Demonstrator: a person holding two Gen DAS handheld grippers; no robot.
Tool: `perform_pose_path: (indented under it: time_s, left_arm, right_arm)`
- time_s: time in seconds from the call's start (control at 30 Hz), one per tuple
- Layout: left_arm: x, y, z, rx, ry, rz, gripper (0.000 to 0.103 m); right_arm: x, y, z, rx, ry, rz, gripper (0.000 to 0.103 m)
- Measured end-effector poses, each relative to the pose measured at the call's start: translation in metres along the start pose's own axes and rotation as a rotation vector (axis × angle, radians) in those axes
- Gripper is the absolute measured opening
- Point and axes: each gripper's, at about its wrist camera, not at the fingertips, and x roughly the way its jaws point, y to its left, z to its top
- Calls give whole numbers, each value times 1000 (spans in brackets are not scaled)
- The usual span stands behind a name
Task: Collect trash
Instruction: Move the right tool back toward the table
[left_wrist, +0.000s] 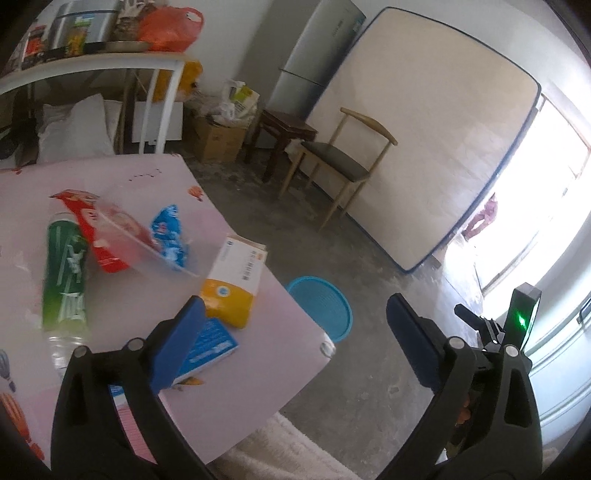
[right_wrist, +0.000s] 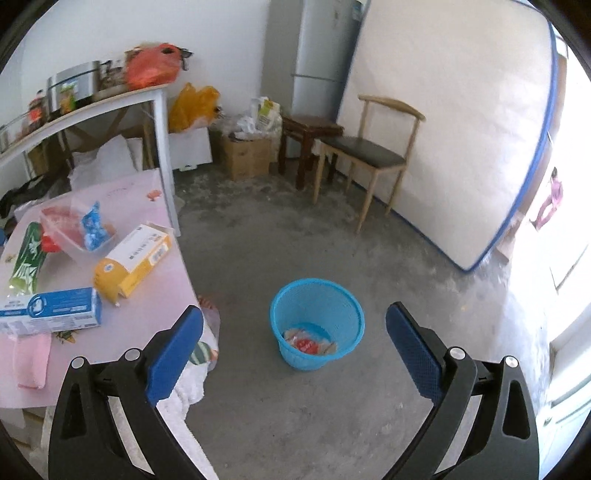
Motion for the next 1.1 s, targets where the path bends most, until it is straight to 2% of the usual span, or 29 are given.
perform_pose_path:
  time_s: [0.3, 0.87, 1.0, 1.1]
  left_arm:
    - [-33, 18, -1, 36, -51, 45, 95]
    - [-58, 60, -16, 6, -100, 99, 95]
    - [-63, 71, -21, -9, -123, 105, 95]
    - [-68, 82, -26, -14, -155, 131, 95]
  right_arm:
    - [-8, 23, 10, 5, -37, 61, 96]
    - [0, 54, 13, 18, -32, 139, 96]
    - [2, 59, 16, 34, -46, 202, 96]
    - [4, 63, 19, 40, -51, 286, 96]
